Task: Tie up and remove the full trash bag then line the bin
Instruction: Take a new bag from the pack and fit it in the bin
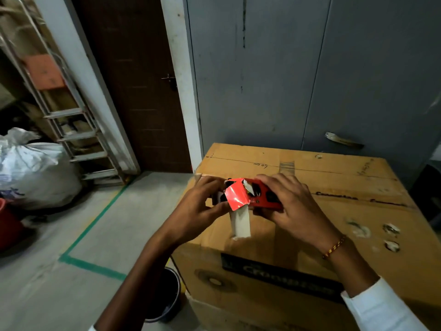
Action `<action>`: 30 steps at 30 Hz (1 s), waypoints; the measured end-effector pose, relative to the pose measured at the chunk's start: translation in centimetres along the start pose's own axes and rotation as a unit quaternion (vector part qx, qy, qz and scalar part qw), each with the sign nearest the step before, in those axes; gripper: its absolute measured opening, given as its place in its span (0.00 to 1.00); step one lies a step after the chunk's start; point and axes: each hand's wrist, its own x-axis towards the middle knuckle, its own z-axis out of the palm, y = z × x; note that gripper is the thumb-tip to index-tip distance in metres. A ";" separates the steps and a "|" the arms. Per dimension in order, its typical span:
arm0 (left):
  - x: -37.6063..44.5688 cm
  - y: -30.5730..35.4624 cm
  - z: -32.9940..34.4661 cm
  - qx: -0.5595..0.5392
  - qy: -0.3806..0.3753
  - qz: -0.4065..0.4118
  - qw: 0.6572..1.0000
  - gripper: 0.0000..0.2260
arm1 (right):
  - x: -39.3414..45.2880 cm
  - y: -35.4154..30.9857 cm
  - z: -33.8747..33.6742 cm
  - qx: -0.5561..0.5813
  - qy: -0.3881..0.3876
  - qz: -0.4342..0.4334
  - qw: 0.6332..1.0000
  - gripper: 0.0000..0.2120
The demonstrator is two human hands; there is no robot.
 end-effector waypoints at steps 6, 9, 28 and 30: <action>-1.1 -0.8 -0.9 -0.052 0.125 0.026 0.990 0.06 | -0.6 -2.1 0.4 0.007 0.007 0.007 1.000 0.36; -0.6 -2.1 -1.5 -0.093 0.175 0.000 0.980 0.07 | 0.1 -2.9 0.9 0.013 0.012 0.031 0.999 0.37; 5.5 -14.0 -9.2 -0.524 0.137 -0.163 0.825 0.08 | 4.5 -2.8 4.9 -0.150 -0.049 0.252 0.955 0.36; 5.6 -14.7 -9.3 -0.523 0.122 -0.162 0.828 0.08 | 4.7 -2.6 5.0 -0.170 -0.077 0.291 0.938 0.36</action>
